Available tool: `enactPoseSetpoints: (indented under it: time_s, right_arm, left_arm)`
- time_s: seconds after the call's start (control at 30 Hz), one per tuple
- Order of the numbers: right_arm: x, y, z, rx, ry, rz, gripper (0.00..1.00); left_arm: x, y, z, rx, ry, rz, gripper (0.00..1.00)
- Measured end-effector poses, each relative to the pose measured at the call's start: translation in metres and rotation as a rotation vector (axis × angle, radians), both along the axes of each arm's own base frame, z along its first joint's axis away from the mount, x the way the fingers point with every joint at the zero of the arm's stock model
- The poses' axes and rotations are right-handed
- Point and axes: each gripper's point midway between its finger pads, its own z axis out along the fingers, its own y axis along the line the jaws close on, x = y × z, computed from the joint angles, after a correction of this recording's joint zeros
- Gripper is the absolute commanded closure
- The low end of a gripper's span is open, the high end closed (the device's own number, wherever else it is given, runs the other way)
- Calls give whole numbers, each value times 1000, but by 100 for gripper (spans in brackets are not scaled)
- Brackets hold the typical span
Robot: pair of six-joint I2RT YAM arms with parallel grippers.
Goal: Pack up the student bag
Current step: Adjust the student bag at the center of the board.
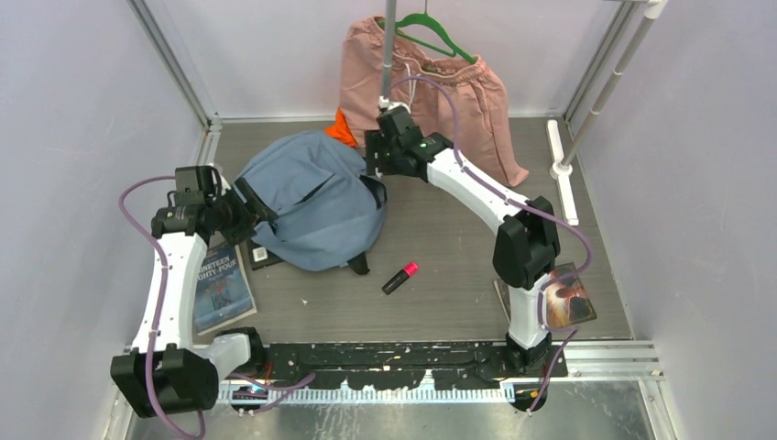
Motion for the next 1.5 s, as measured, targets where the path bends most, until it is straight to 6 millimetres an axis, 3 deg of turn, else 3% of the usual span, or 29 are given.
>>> enactPoseSetpoints:
  time_s: [0.1,0.23,0.37,0.53,0.63,0.83,0.93,1.07,1.23,1.5]
  right_arm:
    - [3,-18,-2,14,10,-74,32]
    - [-36,-10,-16,61,86,-90,42]
    - [-68,31,-9,128,98,-17,52]
    - [-113,85,-8,251,153,128,60]
    - [-130,81,-38,233,230,140,60]
    - [-161,39,-119,122,395,86,57]
    - [-165,34,-128,114,410,75,47]
    - [-160,37,-124,136,390,62,27]
    - [-149,32,-121,174,391,-15,24]
    - [-118,3,-124,174,367,-200,23]
  left_arm:
    - [8,-4,-6,-26,18,-16,34]
    - [20,-11,-17,-56,41,-46,37]
    - [30,-33,-32,-62,74,-117,36]
    - [35,-64,-31,-96,49,-194,37]
    - [39,-68,-32,-108,42,-198,37]
    - [33,-85,-52,-112,81,-241,37]
    - [28,-101,-68,-71,124,-305,37]
    - [15,-116,-87,-10,177,-397,37]
    - [10,-120,-91,3,177,-448,37]
    - [-22,-115,-125,-11,273,-462,37]
